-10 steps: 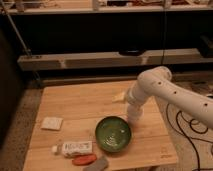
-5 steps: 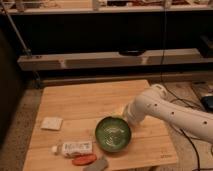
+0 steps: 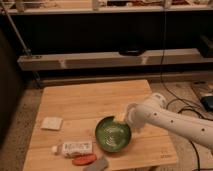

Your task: Pick up the ceramic bowl

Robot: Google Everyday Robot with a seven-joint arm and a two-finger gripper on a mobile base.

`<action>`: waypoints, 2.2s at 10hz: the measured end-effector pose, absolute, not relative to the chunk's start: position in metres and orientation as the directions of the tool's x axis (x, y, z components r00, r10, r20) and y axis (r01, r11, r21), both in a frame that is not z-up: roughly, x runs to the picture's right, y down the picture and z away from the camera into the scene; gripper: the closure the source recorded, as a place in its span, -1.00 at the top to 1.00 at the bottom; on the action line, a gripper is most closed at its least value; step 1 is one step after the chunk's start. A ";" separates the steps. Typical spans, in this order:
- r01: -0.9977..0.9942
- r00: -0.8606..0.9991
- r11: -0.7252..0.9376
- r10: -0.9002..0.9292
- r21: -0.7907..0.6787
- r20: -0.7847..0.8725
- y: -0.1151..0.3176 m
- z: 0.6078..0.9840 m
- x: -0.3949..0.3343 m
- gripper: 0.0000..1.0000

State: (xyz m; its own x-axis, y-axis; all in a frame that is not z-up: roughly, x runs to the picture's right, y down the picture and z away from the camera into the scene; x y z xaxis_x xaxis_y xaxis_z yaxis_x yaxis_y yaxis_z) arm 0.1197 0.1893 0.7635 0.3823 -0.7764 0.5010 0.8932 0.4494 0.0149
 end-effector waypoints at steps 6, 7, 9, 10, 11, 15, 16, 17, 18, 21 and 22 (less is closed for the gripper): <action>0.878 0.432 0.478 -0.763 -0.030 0.480 0.216 0.788 0.120 0.60; 0.877 0.435 0.479 -0.762 -0.033 0.480 0.217 0.789 0.118 0.60; 0.876 0.439 0.480 -0.757 -0.045 0.483 0.220 0.792 0.114 0.60; 0.875 0.443 0.481 -0.754 -0.052 0.485 0.222 0.793 0.113 0.60; 0.874 0.447 0.482 -0.751 -0.059 0.486 0.224 0.793 0.113 0.60; 0.876 0.452 0.476 -0.748 -0.081 0.486 0.230 0.793 0.110 0.39; 0.876 0.453 0.475 -0.747 -0.086 0.488 0.232 0.794 0.109 0.23; 0.876 0.452 0.474 -0.746 -0.088 0.488 0.233 0.794 0.108 0.18; 0.875 0.457 0.475 -0.745 -0.095 0.486 0.234 0.794 0.108 0.17; 0.877 0.459 0.469 -0.749 -0.106 0.478 0.238 0.795 0.107 0.13; 0.878 0.458 0.467 -0.750 -0.108 0.477 0.241 0.797 0.105 -0.03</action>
State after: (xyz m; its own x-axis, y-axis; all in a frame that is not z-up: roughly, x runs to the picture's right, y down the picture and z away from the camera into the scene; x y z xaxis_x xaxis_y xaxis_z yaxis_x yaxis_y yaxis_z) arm 0.1048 0.2414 0.7966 0.4579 -0.7499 0.4775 0.8775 0.4673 -0.1075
